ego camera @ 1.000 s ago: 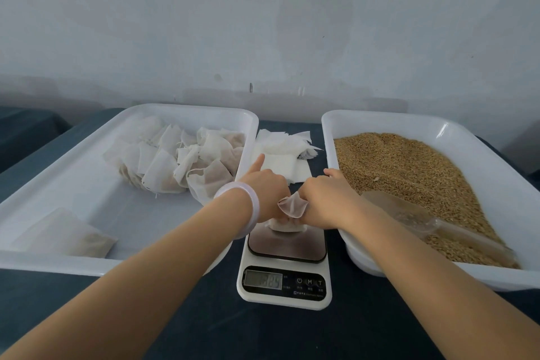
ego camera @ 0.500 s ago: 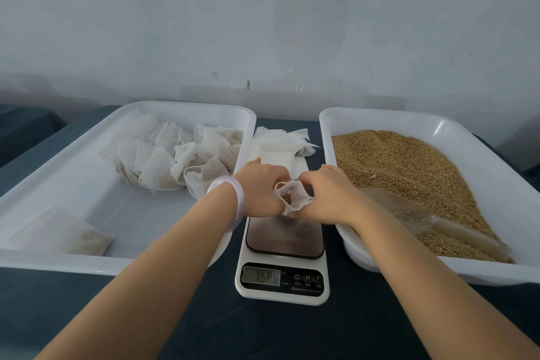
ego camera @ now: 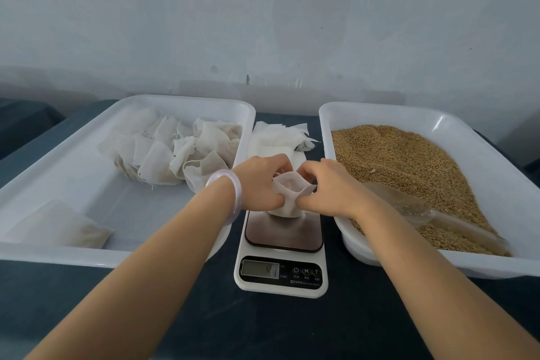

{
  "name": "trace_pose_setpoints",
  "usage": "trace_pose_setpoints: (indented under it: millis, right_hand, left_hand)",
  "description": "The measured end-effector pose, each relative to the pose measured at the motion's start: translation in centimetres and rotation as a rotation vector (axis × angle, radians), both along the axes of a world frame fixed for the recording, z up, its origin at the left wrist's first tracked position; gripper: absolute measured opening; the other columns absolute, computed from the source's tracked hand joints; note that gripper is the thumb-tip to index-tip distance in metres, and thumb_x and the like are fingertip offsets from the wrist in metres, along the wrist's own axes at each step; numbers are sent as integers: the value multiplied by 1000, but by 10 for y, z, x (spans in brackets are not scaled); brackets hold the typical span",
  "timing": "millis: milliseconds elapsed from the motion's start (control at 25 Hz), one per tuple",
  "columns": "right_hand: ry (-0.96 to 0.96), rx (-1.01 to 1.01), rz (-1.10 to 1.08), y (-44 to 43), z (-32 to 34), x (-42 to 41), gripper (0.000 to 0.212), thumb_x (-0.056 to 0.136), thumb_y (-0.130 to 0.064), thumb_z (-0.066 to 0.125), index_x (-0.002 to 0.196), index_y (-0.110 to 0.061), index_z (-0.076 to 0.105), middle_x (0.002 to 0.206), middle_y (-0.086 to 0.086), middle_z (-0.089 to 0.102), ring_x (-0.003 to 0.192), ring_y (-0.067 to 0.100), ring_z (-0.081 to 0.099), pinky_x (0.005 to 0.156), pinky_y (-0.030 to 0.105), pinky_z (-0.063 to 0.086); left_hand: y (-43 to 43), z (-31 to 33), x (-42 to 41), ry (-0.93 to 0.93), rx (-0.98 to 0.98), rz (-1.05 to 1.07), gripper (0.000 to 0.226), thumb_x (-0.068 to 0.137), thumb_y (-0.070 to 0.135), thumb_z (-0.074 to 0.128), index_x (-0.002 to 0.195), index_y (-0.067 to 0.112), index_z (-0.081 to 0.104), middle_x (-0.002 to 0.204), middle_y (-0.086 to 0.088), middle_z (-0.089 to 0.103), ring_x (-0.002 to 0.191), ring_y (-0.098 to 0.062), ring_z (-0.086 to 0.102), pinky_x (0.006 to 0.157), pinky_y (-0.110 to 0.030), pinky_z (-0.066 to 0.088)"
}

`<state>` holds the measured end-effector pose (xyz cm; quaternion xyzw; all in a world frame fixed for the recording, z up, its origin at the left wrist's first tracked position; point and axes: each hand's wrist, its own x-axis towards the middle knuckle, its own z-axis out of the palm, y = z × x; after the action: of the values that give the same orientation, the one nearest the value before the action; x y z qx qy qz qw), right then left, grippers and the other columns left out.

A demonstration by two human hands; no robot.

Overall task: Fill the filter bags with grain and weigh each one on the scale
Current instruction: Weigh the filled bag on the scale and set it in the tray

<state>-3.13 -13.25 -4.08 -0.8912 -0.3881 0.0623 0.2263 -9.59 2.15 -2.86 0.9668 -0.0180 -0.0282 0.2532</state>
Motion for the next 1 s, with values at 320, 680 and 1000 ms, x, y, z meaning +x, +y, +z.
trace_pose_setpoints:
  millis: [320, 680, 1000]
  right_hand:
    - [0, -3, 13, -1, 0, 0, 27, 70, -25, 66, 93, -26, 52, 81, -13, 54, 93, 16, 43, 105, 24, 20]
    - [-7, -10, 24, -1, -3, 3, 30, 70, -28, 67, 93, -29, 49, 78, -20, 46, 95, 14, 35, 101, 23, 20]
    - [-10, -32, 35, -2, -3, 3, 25, 71, -28, 66, 86, -28, 46, 75, -16, 44, 94, 14, 35, 95, 23, 23]
  left_hand:
    - [0, 0, -1, 16, -3, 7, 38, 79, 14, 63, 115, 18, 52, 112, -1, 62, 99, -21, 57, 83, -30, 47]
    - [0, -1, 0, 21, -1, 16, 38, 78, 14, 62, 114, 19, 52, 111, 0, 62, 99, -22, 57, 83, -31, 48]
    - [1, -2, 1, 24, -6, 1, 34, 79, 14, 61, 111, 20, 52, 107, 1, 61, 97, -23, 57, 84, -35, 49]
